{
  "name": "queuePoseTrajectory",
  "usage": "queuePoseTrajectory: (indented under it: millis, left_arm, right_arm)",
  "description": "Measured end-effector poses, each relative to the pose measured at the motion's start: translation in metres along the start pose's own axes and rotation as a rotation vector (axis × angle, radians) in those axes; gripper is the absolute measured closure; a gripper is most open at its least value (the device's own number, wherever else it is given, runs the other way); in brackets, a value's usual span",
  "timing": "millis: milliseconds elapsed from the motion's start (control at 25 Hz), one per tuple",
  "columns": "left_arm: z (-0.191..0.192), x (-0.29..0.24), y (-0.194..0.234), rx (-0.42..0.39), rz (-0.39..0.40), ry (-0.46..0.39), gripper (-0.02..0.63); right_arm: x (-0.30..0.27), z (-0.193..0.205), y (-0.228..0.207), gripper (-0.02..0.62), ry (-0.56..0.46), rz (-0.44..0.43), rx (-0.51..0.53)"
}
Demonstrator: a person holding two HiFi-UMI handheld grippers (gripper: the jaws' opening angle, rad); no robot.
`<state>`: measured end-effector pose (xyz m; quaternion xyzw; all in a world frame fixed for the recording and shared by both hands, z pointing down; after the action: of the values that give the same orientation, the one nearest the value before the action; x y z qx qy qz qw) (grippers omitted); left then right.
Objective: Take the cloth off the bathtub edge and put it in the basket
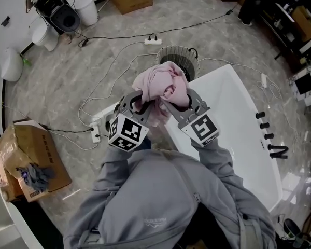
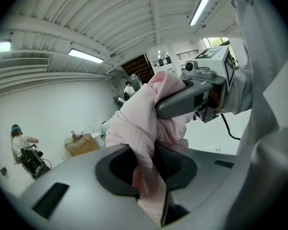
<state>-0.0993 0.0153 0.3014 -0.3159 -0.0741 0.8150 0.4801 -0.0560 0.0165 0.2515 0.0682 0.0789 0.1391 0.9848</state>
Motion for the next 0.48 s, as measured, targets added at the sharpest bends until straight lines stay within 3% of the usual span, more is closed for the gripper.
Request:
queuePoseTrajectory:
  millis: [480]
  left_arm:
    - [0.056, -0.046, 0.147, -0.005, 0.024, -0.035, 0.511]
  right_arm:
    - [-0.15, -0.01, -0.067, 0.515, 0.013, 0.03, -0.008]
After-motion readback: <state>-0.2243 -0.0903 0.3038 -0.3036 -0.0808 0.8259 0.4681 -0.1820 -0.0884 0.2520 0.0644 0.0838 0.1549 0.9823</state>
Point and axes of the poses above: the fingertips, and each gripper's own axes: x backward along the fingers, y to its left, z out of its underside, the point moved 1 cm from there along x, backward along the fingers, and after that the axes turned 5 degrees about -x, right-handed, at the moved point
